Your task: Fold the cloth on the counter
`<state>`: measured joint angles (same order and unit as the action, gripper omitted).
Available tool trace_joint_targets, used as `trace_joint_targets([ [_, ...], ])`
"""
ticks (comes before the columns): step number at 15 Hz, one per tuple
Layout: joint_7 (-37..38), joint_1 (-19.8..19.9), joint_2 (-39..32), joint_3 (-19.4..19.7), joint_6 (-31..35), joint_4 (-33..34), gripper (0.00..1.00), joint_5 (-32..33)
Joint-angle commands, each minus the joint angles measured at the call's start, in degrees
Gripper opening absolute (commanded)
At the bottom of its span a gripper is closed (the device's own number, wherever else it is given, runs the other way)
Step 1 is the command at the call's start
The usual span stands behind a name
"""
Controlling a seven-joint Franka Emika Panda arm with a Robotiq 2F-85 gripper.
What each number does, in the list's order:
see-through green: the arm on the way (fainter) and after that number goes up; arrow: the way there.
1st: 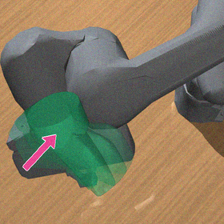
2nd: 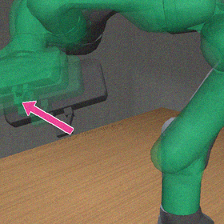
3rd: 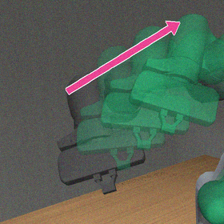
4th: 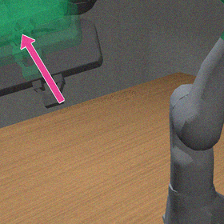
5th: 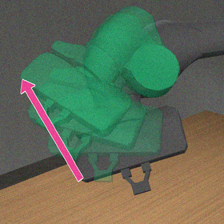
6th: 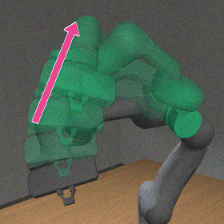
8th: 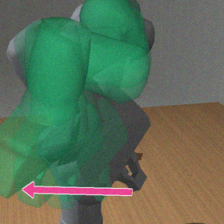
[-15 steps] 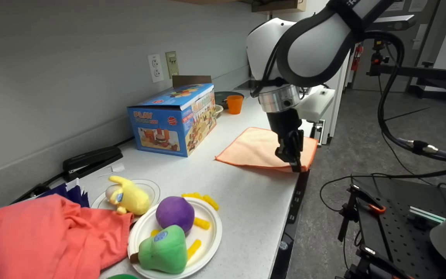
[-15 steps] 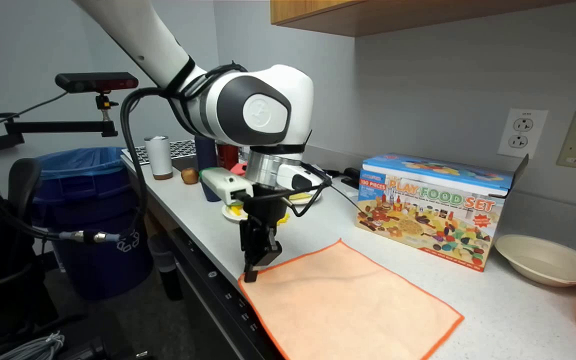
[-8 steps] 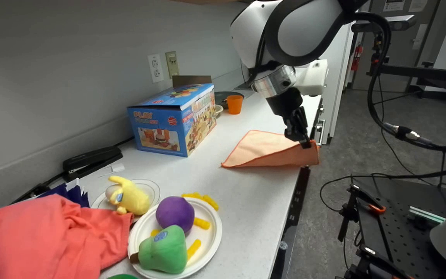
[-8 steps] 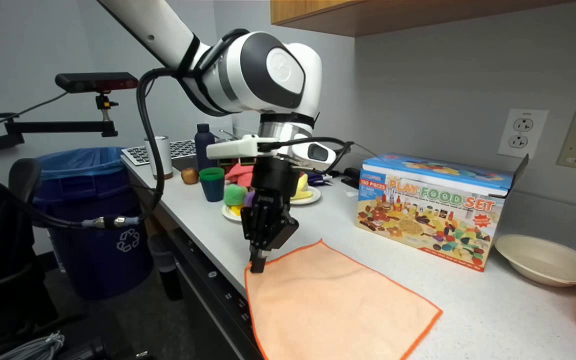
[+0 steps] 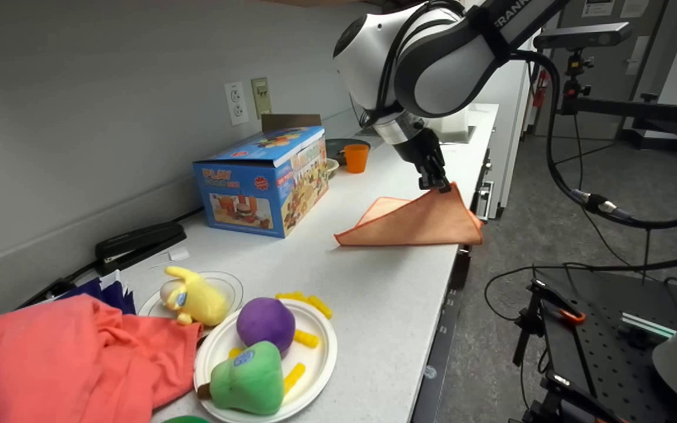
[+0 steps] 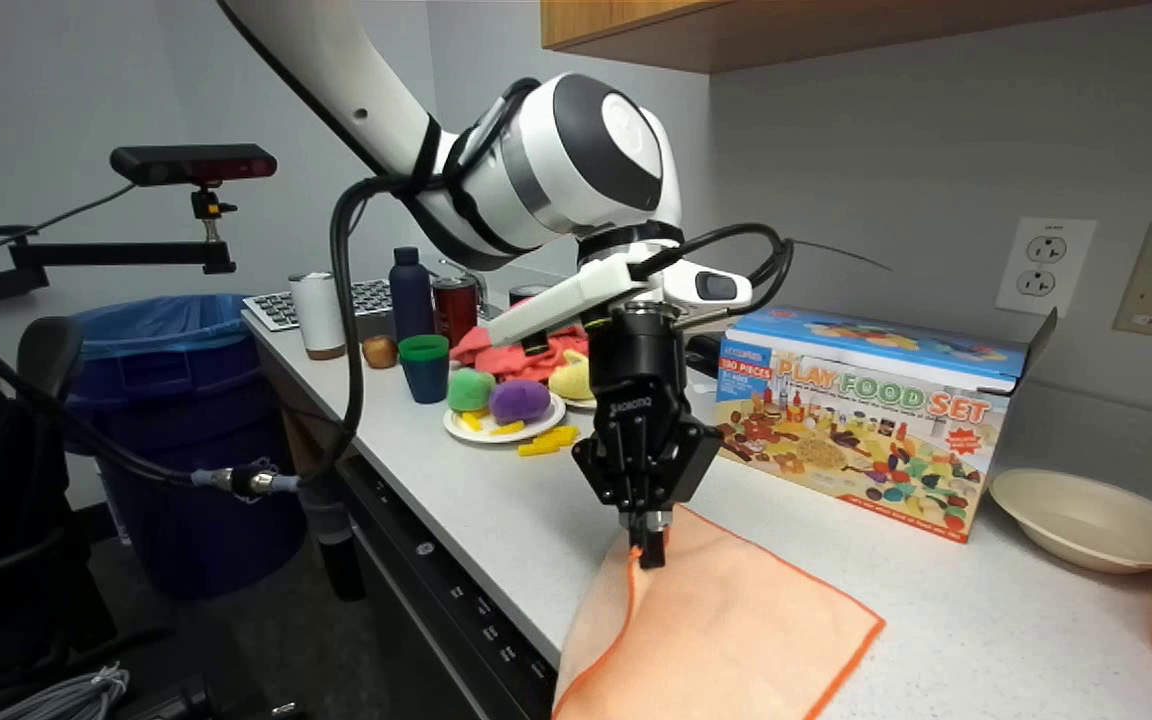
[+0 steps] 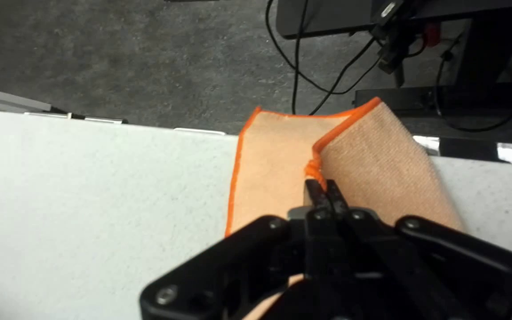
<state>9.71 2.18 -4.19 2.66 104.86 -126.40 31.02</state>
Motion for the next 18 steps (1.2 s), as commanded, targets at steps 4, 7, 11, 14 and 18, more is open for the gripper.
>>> trace_joint_targets([
  [4, 6.3, -1.9, -7.2, -0.6, 3.1, 7.4, 0.00, 8.5],
  [7, 7.6, -1.8, -9.1, 0.3, 5.5, 9.1, 0.00, 12.2],
  [11, 9.8, -0.8, -11.2, 2.4, 8.8, 10.7, 0.00, 19.6],
  [14, 11.5, -0.6, -12.8, 3.0, 10.7, 11.7, 0.00, 22.6],
  [18, 12.1, 0.4, -13.9, 3.7, 14.2, 12.1, 0.00, 22.0],
])
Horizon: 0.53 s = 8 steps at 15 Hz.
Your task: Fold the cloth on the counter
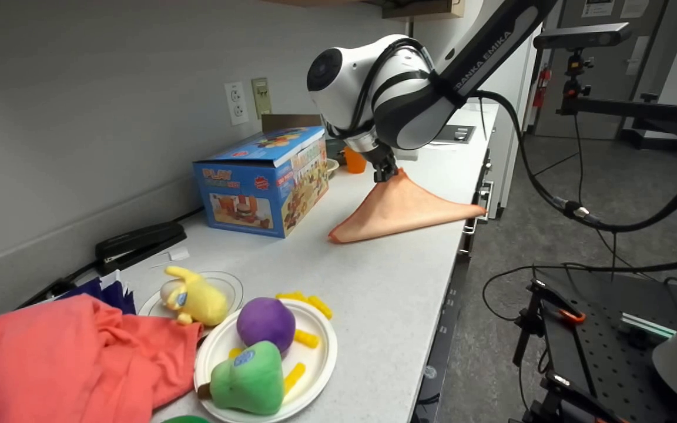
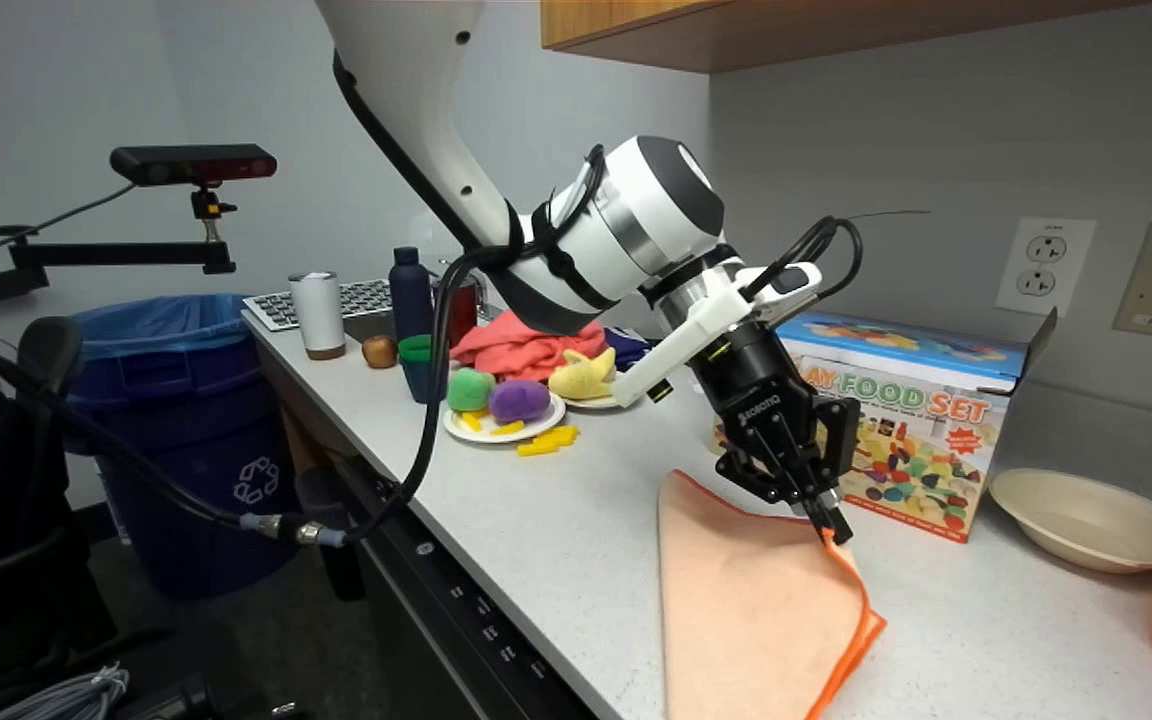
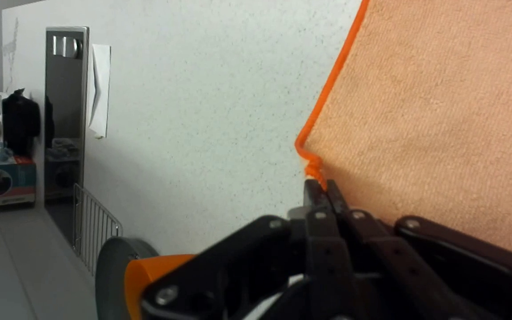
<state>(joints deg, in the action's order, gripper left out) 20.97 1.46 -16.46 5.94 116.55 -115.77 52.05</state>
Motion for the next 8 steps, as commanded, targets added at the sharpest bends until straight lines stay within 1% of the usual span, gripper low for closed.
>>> trace_joint_targets([
  [1, 1.1, 1.3, -1.9, 0.8, 3.1, 1.5, 0.00, 1.3],
  [2, 1.4, 1.5, -2.1, 1.1, 3.9, 1.5, 0.00, 1.3],
  [3, 1.8, 1.8, -2.2, 1.4, 4.6, 1.6, 0.27, 1.4],
  [4, 2.7, 2.0, -2.1, 1.8, 5.8, 1.5, 0.28, 1.3],
  [7, 9.3, 0.0, -1.5, 0.9, 7.4, 1.5, 0.48, 0.6],
  [8, 10.4, -0.5, -1.0, 0.5, 7.6, 1.4, 0.57, 0.2],
])
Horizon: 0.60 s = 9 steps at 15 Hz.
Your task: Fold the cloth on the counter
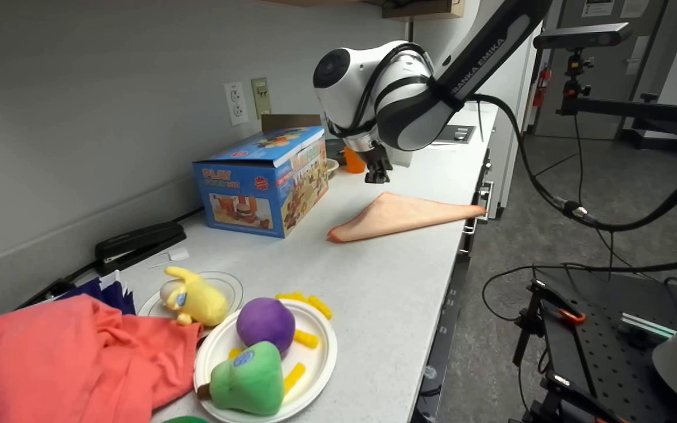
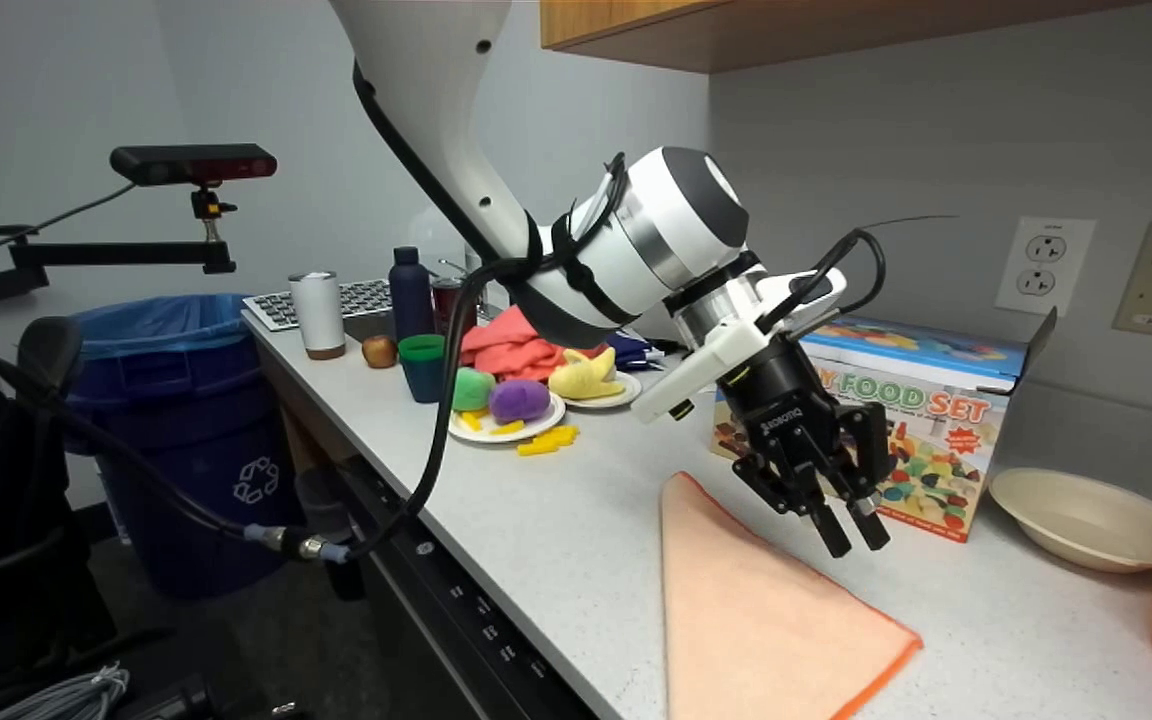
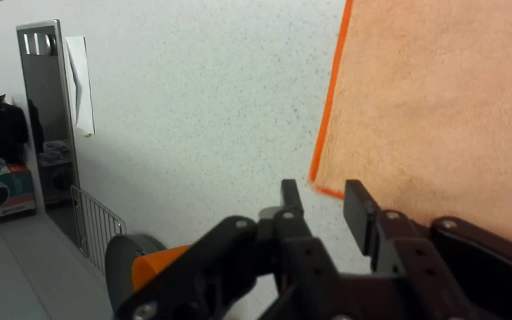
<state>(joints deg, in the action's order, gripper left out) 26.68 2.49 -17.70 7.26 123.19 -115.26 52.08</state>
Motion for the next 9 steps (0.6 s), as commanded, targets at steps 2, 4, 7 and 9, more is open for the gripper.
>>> trace_joint_targets([
  [2, 6.4, -2.7, 1.7, -2.1, 0.0, 0.5, 0.73, -1.6],
  [4, 4.6, -2.5, 4.0, -3.0, -1.2, -0.8, 0.88, -5.4],
  [7, -0.4, -1.3, 8.0, -3.0, -2.6, -3.3, 1.00, -12.0],
  [9, -3.6, -1.1, 10.5, -3.0, -5.2, -4.7, 1.00, -16.3],
])
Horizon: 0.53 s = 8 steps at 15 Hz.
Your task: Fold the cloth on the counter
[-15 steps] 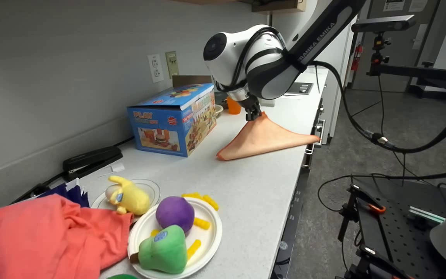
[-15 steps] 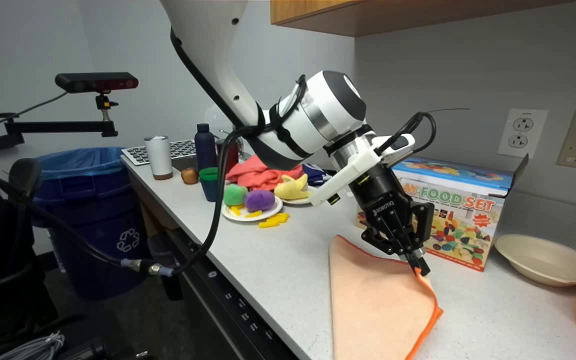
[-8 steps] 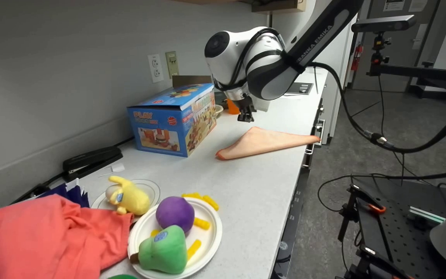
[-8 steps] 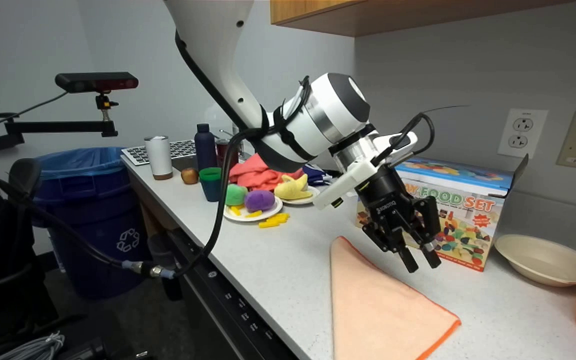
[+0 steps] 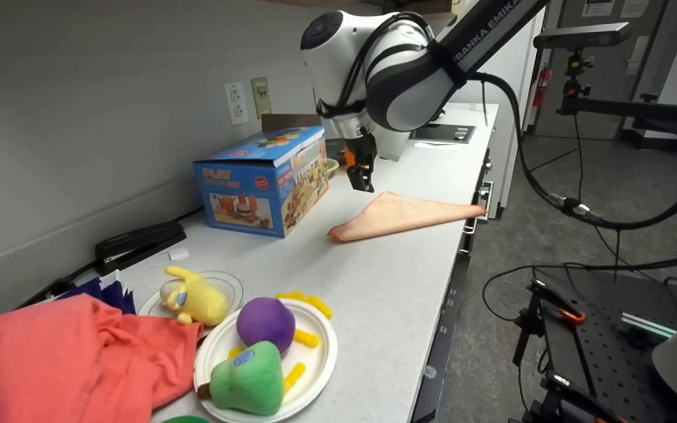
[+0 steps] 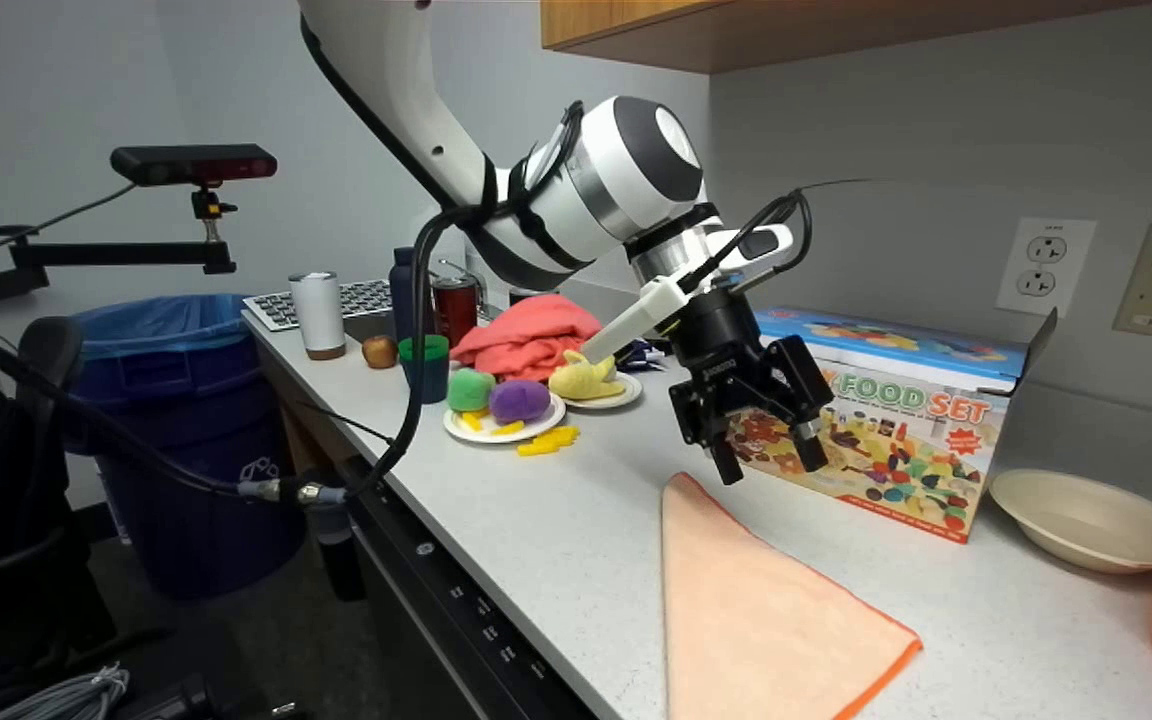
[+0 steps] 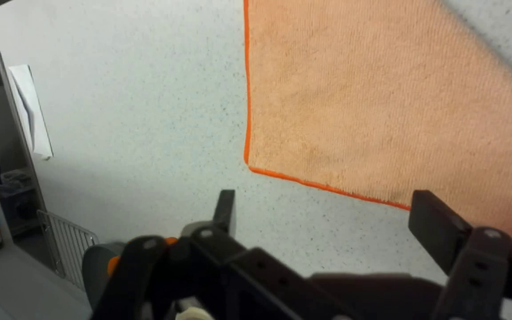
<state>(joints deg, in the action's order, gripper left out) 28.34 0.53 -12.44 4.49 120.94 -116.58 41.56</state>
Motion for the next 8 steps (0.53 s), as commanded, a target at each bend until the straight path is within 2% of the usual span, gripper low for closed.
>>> trace_joint_targets([
  [1, -7.2, 1.2, 6.5, 0.0, -4.3, -4.0, 1.00, -7.6],
  [8, -15.7, 3.8, 13.7, 1.8, -9.4, -10.9, 1.00, -16.8],
])
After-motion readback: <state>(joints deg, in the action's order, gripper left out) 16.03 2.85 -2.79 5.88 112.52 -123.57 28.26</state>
